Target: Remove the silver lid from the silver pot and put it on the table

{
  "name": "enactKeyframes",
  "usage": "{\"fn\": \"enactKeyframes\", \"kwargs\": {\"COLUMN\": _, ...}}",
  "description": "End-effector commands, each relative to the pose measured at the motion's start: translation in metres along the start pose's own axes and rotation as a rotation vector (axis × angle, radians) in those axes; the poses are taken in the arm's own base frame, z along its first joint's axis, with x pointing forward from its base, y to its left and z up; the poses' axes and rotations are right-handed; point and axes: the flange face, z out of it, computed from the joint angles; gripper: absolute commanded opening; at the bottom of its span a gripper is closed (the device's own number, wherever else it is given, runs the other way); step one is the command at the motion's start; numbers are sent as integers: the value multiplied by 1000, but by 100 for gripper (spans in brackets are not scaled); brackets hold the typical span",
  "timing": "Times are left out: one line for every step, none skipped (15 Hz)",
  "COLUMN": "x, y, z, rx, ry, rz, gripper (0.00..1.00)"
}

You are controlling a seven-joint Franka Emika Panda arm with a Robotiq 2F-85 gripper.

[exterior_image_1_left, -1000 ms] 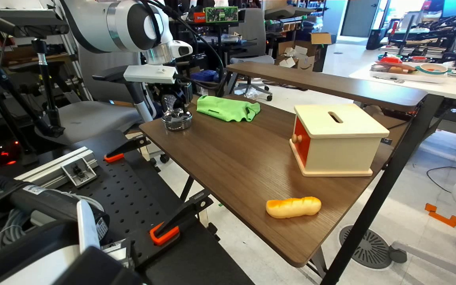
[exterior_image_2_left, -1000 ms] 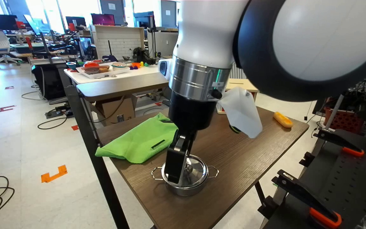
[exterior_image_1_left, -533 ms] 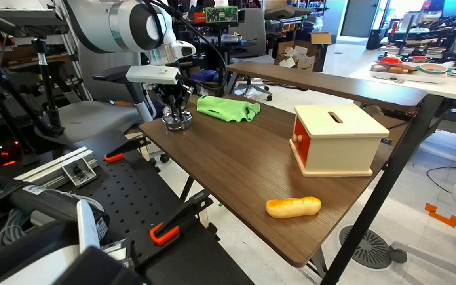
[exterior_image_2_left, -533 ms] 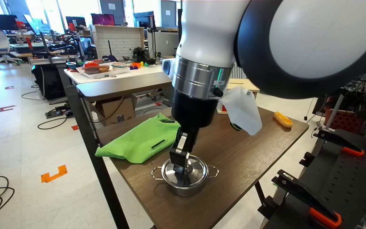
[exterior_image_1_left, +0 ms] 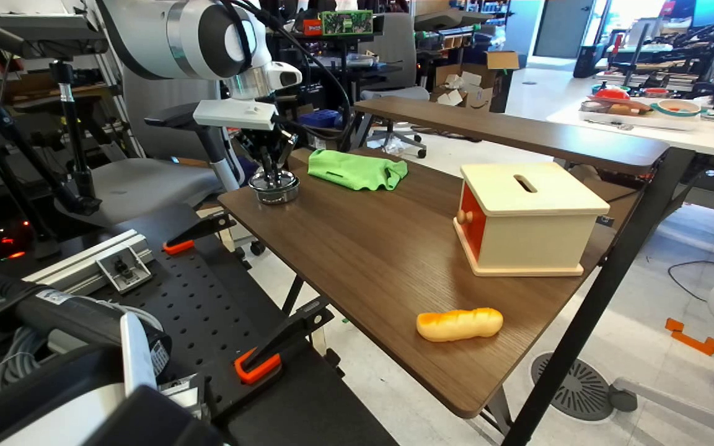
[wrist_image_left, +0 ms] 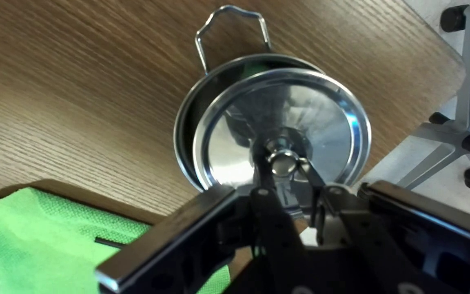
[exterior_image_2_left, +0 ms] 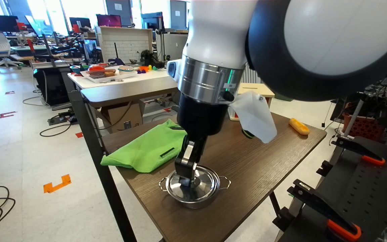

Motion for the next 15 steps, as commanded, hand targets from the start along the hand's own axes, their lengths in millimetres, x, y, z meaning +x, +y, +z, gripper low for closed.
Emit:
{"fn": "enactKeyframes", "kwargs": {"x": 3, "y": 9, "z": -22, "rx": -8, "ry": -35, "rz": -63, "gripper": 5}}
{"fn": "enactKeyframes", "kwargs": {"x": 0, "y": 17, "z": -27, "rx": -26, "ry": -48, "rz": -91, "gripper": 5}}
{"fn": "enactKeyframes", "kwargs": {"x": -2, "y": 24, "z": -31, "rx": -36, "ry": -55, "rz": -110, "gripper": 5}}
{"fn": "enactKeyframes", "kwargs": {"x": -6, "y": 34, "z": -34, "rx": -44, "ry": -67, "rz": -116, "gripper": 5}}
{"fn": "enactKeyframes", "kwargs": {"x": -10, "y": 44, "z": -38, "rx": -51, "ry": -75, "rz": -115, "gripper": 5}}
{"fn": "enactKeyframes", "kwargs": {"x": -17, "y": 55, "z": -39, "rx": -57, "ry": -88, "rz": -110, "gripper": 5}}
{"fn": "enactKeyframes", "kwargs": {"x": -22, "y": 66, "z": -41, "rx": -65, "ry": -97, "rz": -104, "gripper": 5}}
{"fn": "enactKeyframes", "kwargs": {"x": -29, "y": 77, "z": -40, "rx": -70, "ry": -108, "rz": -93, "gripper": 5}}
{"fn": "enactKeyframes", "kwargs": {"x": -36, "y": 87, "z": -40, "rx": -76, "ry": -121, "rz": -83, "gripper": 5}}
{"fn": "enactKeyframes", "kwargs": {"x": -43, "y": 96, "z": -39, "rx": -81, "ry": -132, "rz": -73, "gripper": 5}}
{"fn": "enactKeyframes", "kwargs": {"x": -50, "y": 104, "z": -36, "rx": -84, "ry": -145, "rz": -62, "gripper": 5}}
{"fn": "enactKeyframes", "kwargs": {"x": -57, "y": 110, "z": -31, "rx": -82, "ry": -155, "rz": -48, "gripper": 5}}
{"fn": "enactKeyframes", "kwargs": {"x": -62, "y": 115, "z": -28, "rx": -80, "ry": -163, "rz": -38, "gripper": 5}}
{"fn": "enactKeyframes", "kwargs": {"x": -67, "y": 119, "z": -23, "rx": -79, "ry": -170, "rz": -30, "gripper": 5}}
{"fn": "enactKeyframes", "kwargs": {"x": -71, "y": 120, "z": -21, "rx": -75, "ry": -180, "rz": -22, "gripper": 5}}
